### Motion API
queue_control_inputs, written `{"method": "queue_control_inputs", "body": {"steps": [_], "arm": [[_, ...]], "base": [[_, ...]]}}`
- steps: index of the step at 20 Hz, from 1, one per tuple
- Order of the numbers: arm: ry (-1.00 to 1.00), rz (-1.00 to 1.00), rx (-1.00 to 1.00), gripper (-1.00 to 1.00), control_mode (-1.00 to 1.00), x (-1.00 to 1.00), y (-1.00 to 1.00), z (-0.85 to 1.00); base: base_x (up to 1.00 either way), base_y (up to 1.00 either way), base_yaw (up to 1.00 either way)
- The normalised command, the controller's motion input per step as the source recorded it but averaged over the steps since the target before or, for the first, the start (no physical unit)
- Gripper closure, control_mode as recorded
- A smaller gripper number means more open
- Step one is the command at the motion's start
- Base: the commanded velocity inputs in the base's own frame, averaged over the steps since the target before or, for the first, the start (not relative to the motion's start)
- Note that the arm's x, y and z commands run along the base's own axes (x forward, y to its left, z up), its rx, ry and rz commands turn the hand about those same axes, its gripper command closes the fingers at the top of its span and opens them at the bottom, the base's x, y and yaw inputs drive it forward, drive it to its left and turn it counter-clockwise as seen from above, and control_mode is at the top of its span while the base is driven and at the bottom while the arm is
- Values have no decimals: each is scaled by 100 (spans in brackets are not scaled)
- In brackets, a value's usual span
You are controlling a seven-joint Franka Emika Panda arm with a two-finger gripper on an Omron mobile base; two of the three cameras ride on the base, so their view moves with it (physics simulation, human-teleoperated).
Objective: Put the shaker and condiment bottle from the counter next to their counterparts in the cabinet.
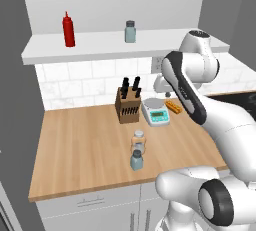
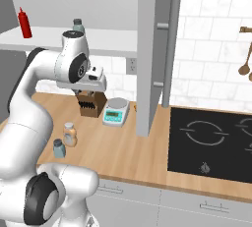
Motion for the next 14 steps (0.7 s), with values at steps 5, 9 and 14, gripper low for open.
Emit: {"method": "queue_control_inputs", "body": {"steps": [5,9,14], "arm": [[1,0,0,-100,-100,0,0,-2],[-2,1,-2,-100,-100,-27,4,-3],[-18,13,-6,-100,-100,-90,42,-5]], "base": [[0,0,0],[0,0,0],[0,0,0]]}}
